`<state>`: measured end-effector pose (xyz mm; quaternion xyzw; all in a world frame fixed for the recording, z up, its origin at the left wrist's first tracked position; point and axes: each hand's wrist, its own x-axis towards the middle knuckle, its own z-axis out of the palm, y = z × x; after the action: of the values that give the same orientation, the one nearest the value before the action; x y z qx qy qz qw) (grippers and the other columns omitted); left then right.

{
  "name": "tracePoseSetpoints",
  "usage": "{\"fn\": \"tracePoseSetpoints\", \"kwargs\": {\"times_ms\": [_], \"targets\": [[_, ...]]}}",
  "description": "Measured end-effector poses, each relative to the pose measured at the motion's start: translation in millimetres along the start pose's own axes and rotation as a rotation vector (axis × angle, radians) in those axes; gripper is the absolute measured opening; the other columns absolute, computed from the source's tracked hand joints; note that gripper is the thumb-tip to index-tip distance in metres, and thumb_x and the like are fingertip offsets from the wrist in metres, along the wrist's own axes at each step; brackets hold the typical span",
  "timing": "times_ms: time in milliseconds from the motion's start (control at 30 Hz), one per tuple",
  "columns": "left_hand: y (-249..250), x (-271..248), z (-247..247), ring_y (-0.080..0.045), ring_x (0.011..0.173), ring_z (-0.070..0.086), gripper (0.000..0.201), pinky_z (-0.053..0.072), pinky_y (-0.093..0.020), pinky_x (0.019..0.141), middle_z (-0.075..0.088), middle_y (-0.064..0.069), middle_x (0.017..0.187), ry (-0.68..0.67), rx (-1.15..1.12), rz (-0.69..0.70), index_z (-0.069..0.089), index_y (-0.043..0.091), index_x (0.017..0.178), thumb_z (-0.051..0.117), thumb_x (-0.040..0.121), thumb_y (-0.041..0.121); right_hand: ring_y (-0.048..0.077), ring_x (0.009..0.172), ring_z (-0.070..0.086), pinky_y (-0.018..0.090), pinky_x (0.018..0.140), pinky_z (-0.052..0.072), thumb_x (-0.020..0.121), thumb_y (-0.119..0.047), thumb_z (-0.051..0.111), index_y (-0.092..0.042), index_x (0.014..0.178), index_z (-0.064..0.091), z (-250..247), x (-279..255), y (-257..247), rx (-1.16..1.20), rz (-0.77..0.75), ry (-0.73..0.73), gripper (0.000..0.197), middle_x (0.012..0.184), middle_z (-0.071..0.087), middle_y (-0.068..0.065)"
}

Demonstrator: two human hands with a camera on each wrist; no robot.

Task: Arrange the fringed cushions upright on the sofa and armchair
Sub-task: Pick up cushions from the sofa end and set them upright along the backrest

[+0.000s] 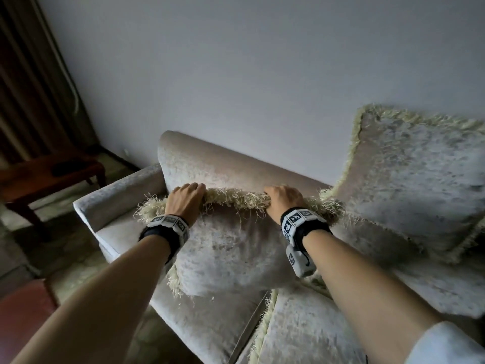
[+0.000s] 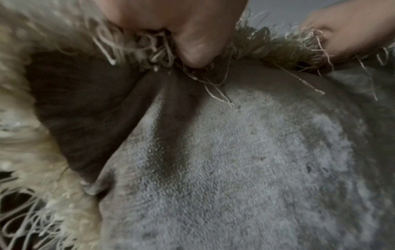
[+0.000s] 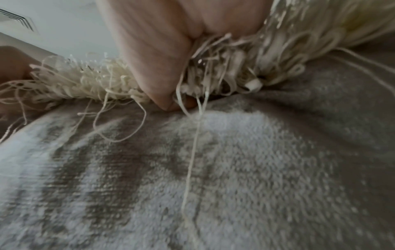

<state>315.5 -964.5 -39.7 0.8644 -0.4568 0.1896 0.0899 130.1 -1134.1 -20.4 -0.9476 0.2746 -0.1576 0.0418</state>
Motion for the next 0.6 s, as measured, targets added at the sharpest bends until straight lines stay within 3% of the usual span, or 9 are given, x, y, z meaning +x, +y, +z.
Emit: {"fn": "tracePoseSetpoints", "kwargs": {"times_ms": [100, 233, 400, 500, 600], "targets": [[-8, 8, 5, -0.03, 0.081, 0.063, 0.01, 0.048, -0.039, 0.07, 0.066, -0.006, 0.082, -0.03, 0.031, -0.041, 0.059, 0.013, 0.086, 0.064, 0.081, 0.007, 0.023, 0.071, 0.058, 0.032, 0.075, 0.052, 0.078, -0.001, 0.067, -0.011, 0.087, 0.065, 8, 14, -5, 0.003, -0.015, -0.032, 0.014, 0.074, 0.065, 0.002], [-26, 20, 19, -0.028, 0.088, 0.061, 0.008, 0.047, -0.039, 0.076, 0.066, -0.005, 0.09, -0.061, 0.072, -0.035, 0.059, 0.014, 0.091, 0.062, 0.084, 0.01, 0.026, 0.081, 0.063, 0.037, 0.08, 0.054, 0.078, -0.004, 0.066, -0.013, 0.097, 0.067, 21, 32, -14, 0.011, 0.003, -0.079, 0.021, 0.084, 0.069, 0.005], [-68, 43, 42, -0.025, 0.09, 0.062, 0.004, 0.045, -0.038, 0.079, 0.068, -0.003, 0.092, -0.067, 0.062, -0.016, 0.06, 0.016, 0.091, 0.057, 0.089, 0.014, 0.025, 0.075, 0.061, 0.039, 0.078, 0.057, 0.077, -0.001, 0.066, -0.014, 0.089, 0.065, 42, 66, -42, 0.007, 0.05, -0.115, 0.018, 0.074, 0.063, 0.002], [-107, 56, 58, -0.025, 0.091, 0.062, 0.006, 0.045, -0.038, 0.079, 0.069, -0.002, 0.093, -0.082, 0.044, -0.005, 0.06, 0.017, 0.09, 0.054, 0.09, 0.016, 0.026, 0.076, 0.063, 0.038, 0.077, 0.057, 0.078, 0.002, 0.063, -0.013, 0.091, 0.065, 58, 88, -70, 0.006, 0.09, -0.129, 0.02, 0.078, 0.066, 0.004], [-148, 70, 73, -0.026, 0.091, 0.062, 0.007, 0.045, -0.039, 0.079, 0.069, -0.002, 0.092, -0.097, 0.019, 0.018, 0.059, 0.017, 0.088, 0.053, 0.09, 0.015, 0.025, 0.07, 0.06, 0.037, 0.074, 0.057, 0.078, 0.006, 0.061, -0.016, 0.077, 0.056, 75, 111, -100, 0.014, 0.129, -0.125, 0.023, 0.07, 0.06, 0.001]]}}
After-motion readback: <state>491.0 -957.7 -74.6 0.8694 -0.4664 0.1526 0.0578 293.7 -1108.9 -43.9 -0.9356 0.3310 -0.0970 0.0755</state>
